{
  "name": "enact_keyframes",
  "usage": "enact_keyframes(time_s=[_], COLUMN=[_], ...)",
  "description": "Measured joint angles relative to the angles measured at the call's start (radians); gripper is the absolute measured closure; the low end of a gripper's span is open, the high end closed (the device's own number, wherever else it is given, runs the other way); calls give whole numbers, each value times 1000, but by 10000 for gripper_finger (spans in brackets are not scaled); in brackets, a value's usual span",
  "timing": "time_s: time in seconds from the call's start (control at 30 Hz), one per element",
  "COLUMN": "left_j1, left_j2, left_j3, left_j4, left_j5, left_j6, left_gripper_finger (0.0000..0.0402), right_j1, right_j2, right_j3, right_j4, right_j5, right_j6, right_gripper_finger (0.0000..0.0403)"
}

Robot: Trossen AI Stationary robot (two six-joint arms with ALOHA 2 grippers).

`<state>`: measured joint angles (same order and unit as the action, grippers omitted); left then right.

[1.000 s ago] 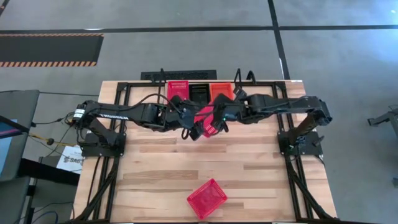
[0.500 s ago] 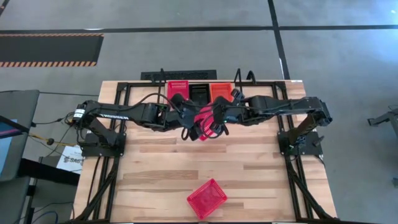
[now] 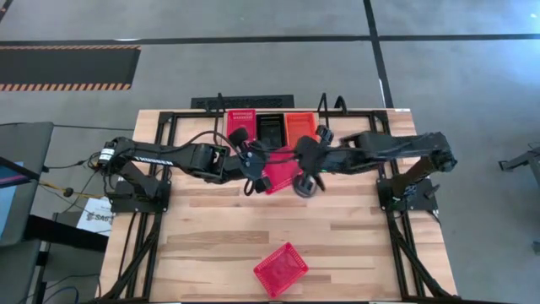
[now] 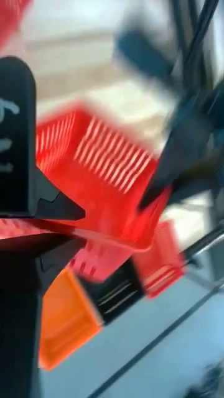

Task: Stack baskets on shelf by color
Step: Stack the right red bin on top of the red bin on the shelf

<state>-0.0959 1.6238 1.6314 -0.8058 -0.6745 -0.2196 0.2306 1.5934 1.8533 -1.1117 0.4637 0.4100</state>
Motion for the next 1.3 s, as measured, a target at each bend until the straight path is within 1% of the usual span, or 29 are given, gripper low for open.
enact_keyframes(time_s=[0.07,0.17,0.23,0.33,0.4,0.47,0.53,0.6,0.7,0.77,0.83,0.9,0.97,1.0,1.13,1.2,1.3], left_j1=[1,17,18,15,26,50,87,128,199,249,299,350,403,429,524,566,612], left_j2=[0,2,2,1,1,1,-1,-7,-11,-10,-10,-10,-10,-10,-10,-10,-10], left_j3=[1,-3,-3,-2,-2,-2,-2,-2,-1,-2,-2,-2,-2,-2,-2,-2,-2], left_j4=[26,21,28,24,9,-35,-114,-231,-385,-452,-460,-444,-404,-387,-339,-338,-335], left_j5=[4,-12,-18,7,-16,-64,-61,-45,-40,-8,56,122,158,178,229,275,344], left_j6=[1,-10,-19,-37,-61,-148,-273,-386,-496,-526,-530,-501,-469,-454,-405,-403,-408], left_gripper_finger=[401,401,401,401,401,401,401,401,401,401,401,401,401,401,401,401,401], right_j1=[36,84,104,108,115,134,150,167,189,205,214,214,213,212,205,198,198], right_j2=[-9,-16,-17,-21,-17,-18,-28,-37,-41,-49,-56,-59,-56,-55,-53,-54,-56], right_j3=[47,108,145,172,193,223,254,282,313,320,322,322,321,321,320,318,317], right_j4=[5,1,11,19,7,-25,-47,-87,-167,-224,-282,-340,-389,-411,-459,-459,-459], right_j5=[16,12,13,45,45,45,62,119,222,286,340,381,412,428,481,491,558], right_j6=[-31,-87,-112,-127,-127,-107,-92,-89,-89,-75,-46,-13,15,28,84,86,62], right_gripper_finger=[369,350,332,299,276,257,246,244,257,277,304,340,380,390,385,391,397])
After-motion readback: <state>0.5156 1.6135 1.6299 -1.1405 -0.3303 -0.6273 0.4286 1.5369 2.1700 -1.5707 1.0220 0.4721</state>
